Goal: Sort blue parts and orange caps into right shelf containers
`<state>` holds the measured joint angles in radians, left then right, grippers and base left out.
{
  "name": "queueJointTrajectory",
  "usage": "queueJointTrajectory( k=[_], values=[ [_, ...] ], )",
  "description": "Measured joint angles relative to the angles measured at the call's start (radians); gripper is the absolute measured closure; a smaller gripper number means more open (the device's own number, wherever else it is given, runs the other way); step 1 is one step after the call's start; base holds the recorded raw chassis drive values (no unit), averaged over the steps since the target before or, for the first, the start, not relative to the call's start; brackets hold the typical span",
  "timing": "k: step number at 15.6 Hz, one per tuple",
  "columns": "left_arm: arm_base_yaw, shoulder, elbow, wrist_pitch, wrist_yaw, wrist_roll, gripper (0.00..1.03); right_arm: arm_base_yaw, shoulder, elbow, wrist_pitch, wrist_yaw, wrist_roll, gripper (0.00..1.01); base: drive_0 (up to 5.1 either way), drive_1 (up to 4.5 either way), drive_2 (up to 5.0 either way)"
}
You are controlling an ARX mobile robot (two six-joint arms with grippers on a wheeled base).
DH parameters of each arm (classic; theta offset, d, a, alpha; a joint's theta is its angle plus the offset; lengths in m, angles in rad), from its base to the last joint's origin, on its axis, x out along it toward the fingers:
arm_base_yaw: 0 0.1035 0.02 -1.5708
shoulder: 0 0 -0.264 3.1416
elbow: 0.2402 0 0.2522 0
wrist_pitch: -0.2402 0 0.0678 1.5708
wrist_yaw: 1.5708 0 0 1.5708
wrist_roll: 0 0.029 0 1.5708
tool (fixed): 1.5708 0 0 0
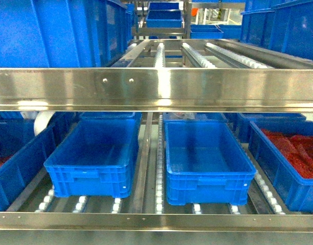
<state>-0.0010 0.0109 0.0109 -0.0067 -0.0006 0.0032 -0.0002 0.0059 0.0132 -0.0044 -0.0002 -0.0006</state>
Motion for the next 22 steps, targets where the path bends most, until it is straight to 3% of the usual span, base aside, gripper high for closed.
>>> queueJointTrajectory(
  k=[22],
  values=[
    [0.000,0.000,0.000,0.002,-0.001,0.000,0.61,0.000,0.000,0.000,0.000,-0.003,0.000,0.56,-0.2,0.12,0.1]
  ],
)
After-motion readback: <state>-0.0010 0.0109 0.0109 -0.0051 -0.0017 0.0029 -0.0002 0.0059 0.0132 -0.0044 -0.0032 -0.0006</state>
